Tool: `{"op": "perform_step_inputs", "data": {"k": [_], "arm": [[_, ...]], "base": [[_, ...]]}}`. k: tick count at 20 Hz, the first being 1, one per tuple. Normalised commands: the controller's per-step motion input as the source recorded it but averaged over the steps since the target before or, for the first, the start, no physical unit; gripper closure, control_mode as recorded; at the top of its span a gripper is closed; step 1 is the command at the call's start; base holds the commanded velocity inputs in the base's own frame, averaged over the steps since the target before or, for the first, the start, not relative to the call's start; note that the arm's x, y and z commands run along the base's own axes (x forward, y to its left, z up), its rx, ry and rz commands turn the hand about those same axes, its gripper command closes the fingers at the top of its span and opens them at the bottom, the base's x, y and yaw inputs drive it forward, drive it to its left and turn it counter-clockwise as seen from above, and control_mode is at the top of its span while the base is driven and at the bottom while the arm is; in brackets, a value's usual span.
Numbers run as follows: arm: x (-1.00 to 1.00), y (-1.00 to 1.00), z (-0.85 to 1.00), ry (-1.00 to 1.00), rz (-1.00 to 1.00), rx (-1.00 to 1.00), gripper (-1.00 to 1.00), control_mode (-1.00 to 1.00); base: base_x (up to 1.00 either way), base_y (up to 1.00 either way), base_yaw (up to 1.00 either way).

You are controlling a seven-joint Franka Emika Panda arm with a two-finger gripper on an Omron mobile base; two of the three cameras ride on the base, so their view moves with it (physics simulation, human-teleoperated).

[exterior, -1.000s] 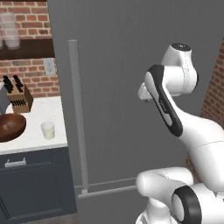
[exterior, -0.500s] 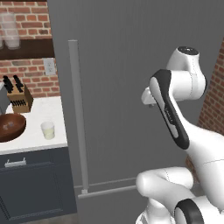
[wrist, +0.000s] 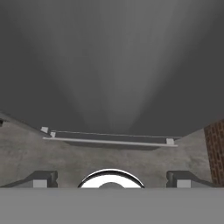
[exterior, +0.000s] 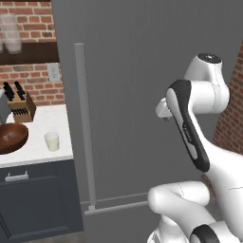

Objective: Grab a lemon wedge from the fridge and one ice cube from the ice bowl, and put them in the glass of lemonade.

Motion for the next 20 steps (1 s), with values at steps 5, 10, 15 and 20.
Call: {"op": "perform_step_inputs", "data": {"k": [5,10,15,20], "arm": [[-0.43,0.00,0.00,0.00,0.00,0.00,-1.00,-1.00],[-0.50,0.00,0.00,0.00,0.00,0.00,-1.00,-1.00],[-0.42,0.00,0.00,0.00,0.00,0.00,-1.00,-1.00],[-0.21,0.00,0.00,0.00,0.00,0.00,-1.00,1.00]], "base": [[0.00,0.00,0.00],[0.00,0.00,0.00],[0.00,0.00,0.00],[-0.20,0.08,0.00]]}}
